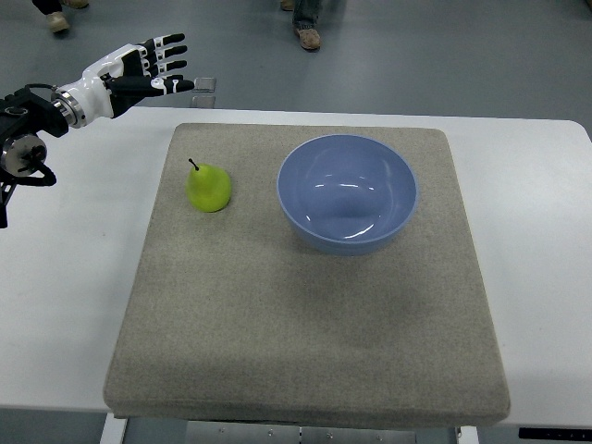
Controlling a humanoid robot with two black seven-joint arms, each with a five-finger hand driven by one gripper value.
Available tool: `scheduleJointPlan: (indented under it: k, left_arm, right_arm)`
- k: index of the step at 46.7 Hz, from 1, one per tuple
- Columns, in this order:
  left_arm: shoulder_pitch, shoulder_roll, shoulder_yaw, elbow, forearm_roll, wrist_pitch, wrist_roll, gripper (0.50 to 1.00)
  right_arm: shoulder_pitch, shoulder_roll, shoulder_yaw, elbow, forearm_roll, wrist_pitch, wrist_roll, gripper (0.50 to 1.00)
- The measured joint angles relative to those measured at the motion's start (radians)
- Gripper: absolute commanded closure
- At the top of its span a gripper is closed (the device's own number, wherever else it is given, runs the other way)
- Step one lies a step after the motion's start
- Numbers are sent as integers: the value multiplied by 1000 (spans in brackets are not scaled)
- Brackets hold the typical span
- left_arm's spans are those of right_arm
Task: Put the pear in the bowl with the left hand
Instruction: 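Reach the open left hand forward over the green pear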
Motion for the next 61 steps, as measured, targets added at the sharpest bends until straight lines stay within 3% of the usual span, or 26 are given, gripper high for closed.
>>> scheduleJointPlan:
  k: [7,19,26,44,61]
  left_arm:
    - [-31,64,0,-67,168,-6,-2,512]
    - [-60,178,5,-283,390,-6,-4,512]
    - [-61,198,5,-360,528,-5,-4,516]
    - [-66,203,5,-503,777,-5,-6,525]
    - [-62,196,5,-538,978,-5,-10,553]
  right_arm:
    - [0,0,0,0,0,0,0,574]
    - [0,0,0,0,1,0,0,574]
    - [0,0,0,0,1,0,0,574]
    - [0,0,0,0,0,0,0,574]
    - [0,0,0,0,0,0,0,574]
